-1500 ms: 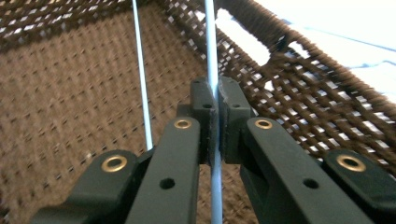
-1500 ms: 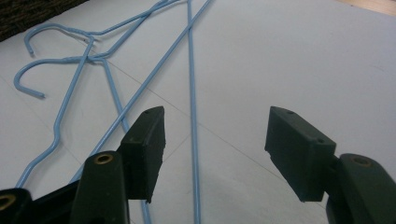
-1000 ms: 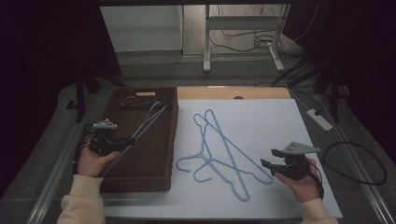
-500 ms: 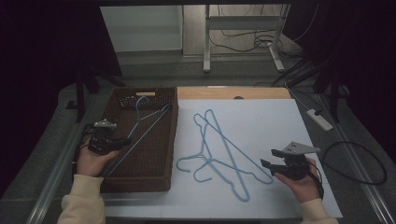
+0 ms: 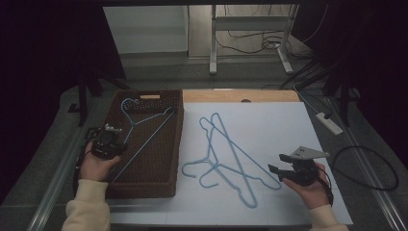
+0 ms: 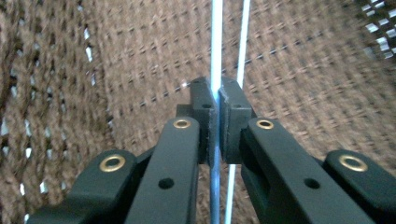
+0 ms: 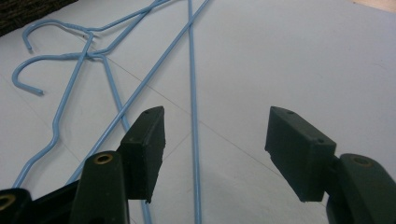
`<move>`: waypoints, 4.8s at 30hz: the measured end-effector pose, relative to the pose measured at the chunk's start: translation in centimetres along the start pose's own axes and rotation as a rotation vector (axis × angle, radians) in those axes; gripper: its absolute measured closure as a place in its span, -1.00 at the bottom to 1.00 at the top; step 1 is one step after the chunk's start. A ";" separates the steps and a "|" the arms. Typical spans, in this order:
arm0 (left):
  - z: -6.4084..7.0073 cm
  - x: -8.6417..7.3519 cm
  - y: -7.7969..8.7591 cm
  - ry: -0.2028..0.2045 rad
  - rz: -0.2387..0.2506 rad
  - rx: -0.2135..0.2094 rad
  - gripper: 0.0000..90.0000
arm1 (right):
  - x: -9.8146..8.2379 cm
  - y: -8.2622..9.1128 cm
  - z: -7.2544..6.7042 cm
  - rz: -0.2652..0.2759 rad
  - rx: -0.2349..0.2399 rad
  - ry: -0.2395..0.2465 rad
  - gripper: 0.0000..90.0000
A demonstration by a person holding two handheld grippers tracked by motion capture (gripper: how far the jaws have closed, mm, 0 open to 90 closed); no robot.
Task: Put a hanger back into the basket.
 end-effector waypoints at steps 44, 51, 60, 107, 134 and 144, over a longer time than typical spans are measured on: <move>6.1 1.6 7.9 -0.121 0.428 -0.229 -0.34 | -0.1 -0.4 -0.1 -0.012 0.018 0.001 -0.17; 8.4 1.1 8.3 -0.165 0.452 -0.266 -0.34 | -0.2 -0.2 -0.2 -0.009 0.020 -0.002 -0.18; 9.3 0.2 7.9 -0.171 0.461 -0.246 -0.36 | -0.1 -0.5 -0.5 -0.030 0.026 0.007 -0.21; 12.5 -0.3 7.3 -0.254 0.457 -0.272 -0.40 | -0.1 -0.4 -0.6 -0.032 0.008 -0.003 -0.22; 11.7 -1.1 7.2 -0.236 0.480 -0.246 -0.40 | 0.1 -0.3 -1.2 -0.020 0.017 0.000 -0.23; 12.1 -1.3 6.9 -0.242 0.471 -0.242 -0.40 | 0.4 -0.3 -1.5 -0.021 0.024 0.014 -0.22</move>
Point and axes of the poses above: each handheld gripper's, and its own axes: y roughly backward along the jaws, x roughly out of its top, z roughly to its right, the point moved 10 cm from there along -y, roughly forward along the jaws, and after that the axes turned 15 degrees about -z, right-handed, at the moved point
